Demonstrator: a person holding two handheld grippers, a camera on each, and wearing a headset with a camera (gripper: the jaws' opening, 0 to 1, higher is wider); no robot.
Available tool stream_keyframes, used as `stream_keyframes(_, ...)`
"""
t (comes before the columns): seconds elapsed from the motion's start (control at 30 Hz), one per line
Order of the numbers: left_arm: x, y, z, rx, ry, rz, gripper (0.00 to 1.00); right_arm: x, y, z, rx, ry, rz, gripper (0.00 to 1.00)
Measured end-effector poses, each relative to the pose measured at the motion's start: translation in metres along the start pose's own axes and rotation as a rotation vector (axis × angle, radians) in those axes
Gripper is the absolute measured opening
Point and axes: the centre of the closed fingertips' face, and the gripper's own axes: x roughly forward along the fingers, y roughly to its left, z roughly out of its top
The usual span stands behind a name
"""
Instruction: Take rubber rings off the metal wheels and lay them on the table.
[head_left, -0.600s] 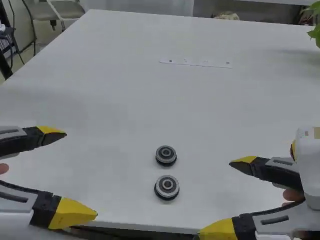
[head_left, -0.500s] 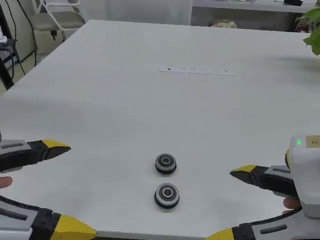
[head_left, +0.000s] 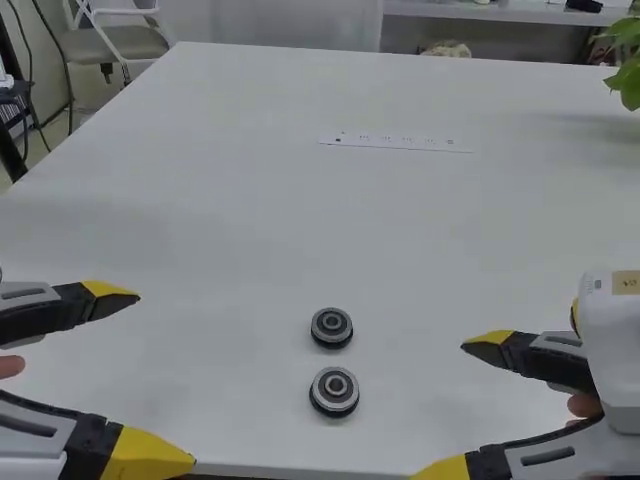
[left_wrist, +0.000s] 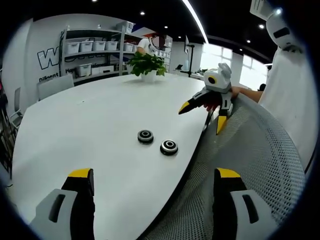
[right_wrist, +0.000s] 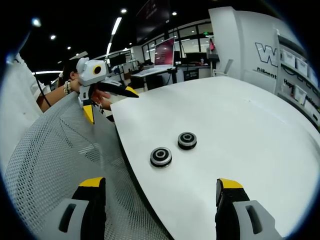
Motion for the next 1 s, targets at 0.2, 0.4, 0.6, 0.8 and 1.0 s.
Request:
stream_keyframes(0.2,-0.0003,0.0,0.0004,-0.007,-0.005,-0.001,0.98,-0.0002,0.0001,-0.0002,0.0,-0.001,-0.001,0.91)
stream_keyframes(0.4,-0.0002,-0.0009,-0.0002,-0.009,-0.001,-0.004,0.98,-0.0007,-0.0004,-0.0005,0.004,-0.002,-0.002,0.9)
stream_keyframes(0.6,0.0,-0.0006,-0.0003,-0.012,0.0,-0.001,0.97,-0.0007,-0.0005,-0.0002,0.009,-0.006,0.0,0.9)
stream_keyframes(0.8,0.0001,-0.0008,-0.0006,-0.012,0.002,-0.002,0.97,-0.0007,-0.0007,0.0001,0.013,-0.009,-0.001,0.9)
stream_keyframes(1.0,0.0002,-0.0009,-0.0002,-0.015,0.0,-0.003,0.97,-0.0008,-0.0012,0.0004,0.018,-0.012,-0.001,0.9)
